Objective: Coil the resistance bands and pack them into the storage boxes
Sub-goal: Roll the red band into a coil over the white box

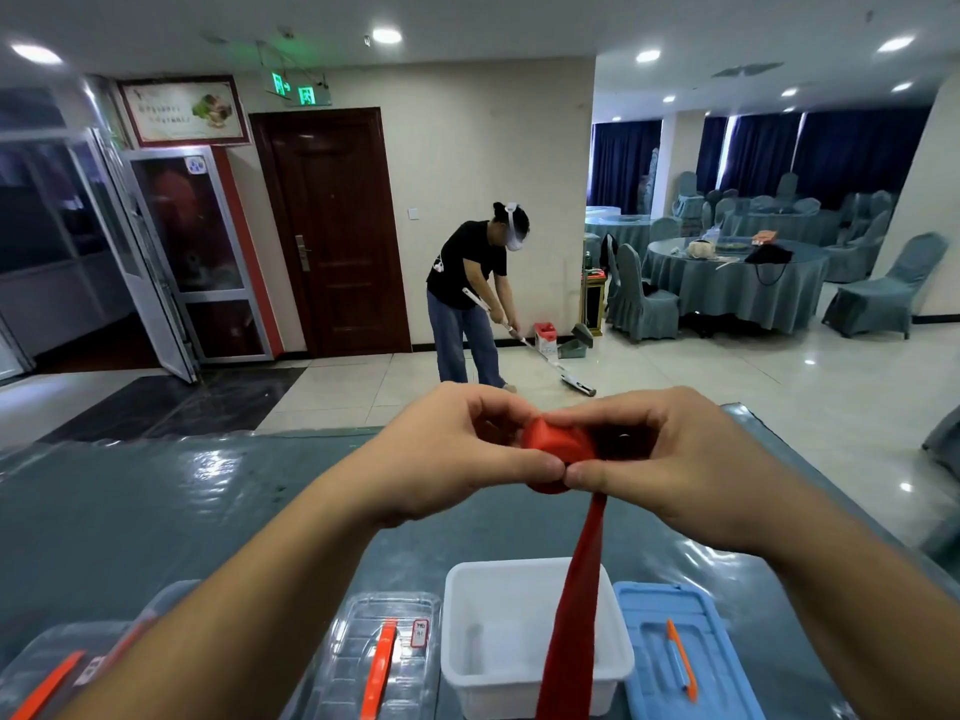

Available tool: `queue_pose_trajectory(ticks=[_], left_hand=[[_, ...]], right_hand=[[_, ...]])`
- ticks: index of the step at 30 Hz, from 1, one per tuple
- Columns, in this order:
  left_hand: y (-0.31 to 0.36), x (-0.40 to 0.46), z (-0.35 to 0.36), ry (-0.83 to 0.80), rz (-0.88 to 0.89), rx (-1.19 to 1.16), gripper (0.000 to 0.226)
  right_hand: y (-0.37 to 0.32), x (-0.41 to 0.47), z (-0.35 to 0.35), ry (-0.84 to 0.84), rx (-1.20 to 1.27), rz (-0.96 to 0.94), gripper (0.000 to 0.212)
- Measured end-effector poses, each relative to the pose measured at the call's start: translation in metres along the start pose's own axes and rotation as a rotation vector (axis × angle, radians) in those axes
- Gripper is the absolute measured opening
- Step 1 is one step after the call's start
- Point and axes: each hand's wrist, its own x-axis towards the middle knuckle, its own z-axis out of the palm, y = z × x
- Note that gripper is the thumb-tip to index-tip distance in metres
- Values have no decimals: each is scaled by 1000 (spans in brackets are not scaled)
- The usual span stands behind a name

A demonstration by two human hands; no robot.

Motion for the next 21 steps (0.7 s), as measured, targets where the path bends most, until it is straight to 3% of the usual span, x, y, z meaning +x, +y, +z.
queue_pose_trajectory(ticks=[6,9,15,21], left_hand=[[-4,1,12,99,31,-415,31],[-10,-1,20,82,2,-452,29],[-3,0,10,80,1,-163,37],[-7,0,23,101,4,-537,29]], right_hand=[[4,1,14,299,174,-42,46],[7,-1,14,290,144,-23,41],[2,3,1,147,20,57,43],[10,-1,13,324,180,-21,51]])
